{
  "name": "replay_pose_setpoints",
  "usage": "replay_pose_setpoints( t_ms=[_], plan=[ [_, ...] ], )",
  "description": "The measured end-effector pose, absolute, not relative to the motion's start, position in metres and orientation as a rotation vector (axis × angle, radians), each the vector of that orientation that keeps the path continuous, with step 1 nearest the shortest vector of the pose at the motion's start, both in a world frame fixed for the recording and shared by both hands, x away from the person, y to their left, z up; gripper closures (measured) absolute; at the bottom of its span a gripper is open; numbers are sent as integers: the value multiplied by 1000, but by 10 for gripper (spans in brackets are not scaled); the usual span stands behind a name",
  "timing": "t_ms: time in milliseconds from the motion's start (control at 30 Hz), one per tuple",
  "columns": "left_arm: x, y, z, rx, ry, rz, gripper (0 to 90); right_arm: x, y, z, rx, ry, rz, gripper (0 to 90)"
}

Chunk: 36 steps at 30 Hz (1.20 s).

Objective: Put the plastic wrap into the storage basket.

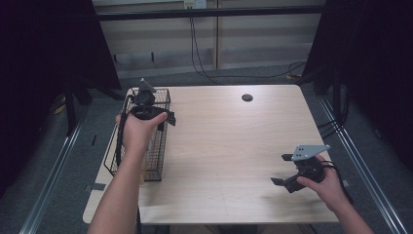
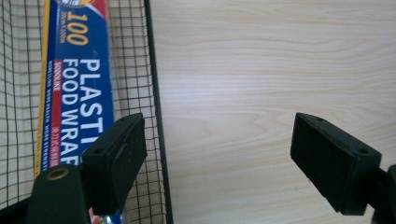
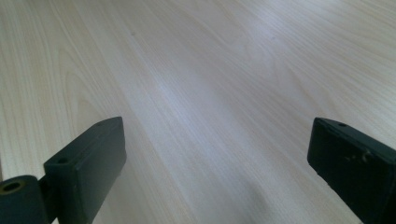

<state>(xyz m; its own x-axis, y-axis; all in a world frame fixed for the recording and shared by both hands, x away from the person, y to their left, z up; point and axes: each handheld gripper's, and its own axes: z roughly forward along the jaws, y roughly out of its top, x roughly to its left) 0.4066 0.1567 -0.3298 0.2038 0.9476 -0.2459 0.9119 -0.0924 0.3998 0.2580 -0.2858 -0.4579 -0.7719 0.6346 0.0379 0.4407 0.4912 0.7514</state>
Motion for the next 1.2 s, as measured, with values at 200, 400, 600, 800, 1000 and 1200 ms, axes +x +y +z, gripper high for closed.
replay_pose_setpoints(
  t_ms=[200,400,600,800,1000,1200],
  plan=[
    [402,141,-328,2042,1657,108,158,258,-286,-458,913,2492,1155,44],
    [399,128,-329,2042,1619,100,150,257,-285,-457,913,2494,1159,44],
    [397,119,-333,2057,1592,94,142,257,-285,-457,910,2495,1162,44],
    [394,109,-335,2066,1562,101,138,257,-285,-457,910,2498,1160,44],
    [390,100,-337,2077,1524,83,138,257,-285,-457,906,2501,1156,44],
    [386,89,-346,2101,1491,84,137,257,-285,-457,907,2498,1159,44]
  ],
)
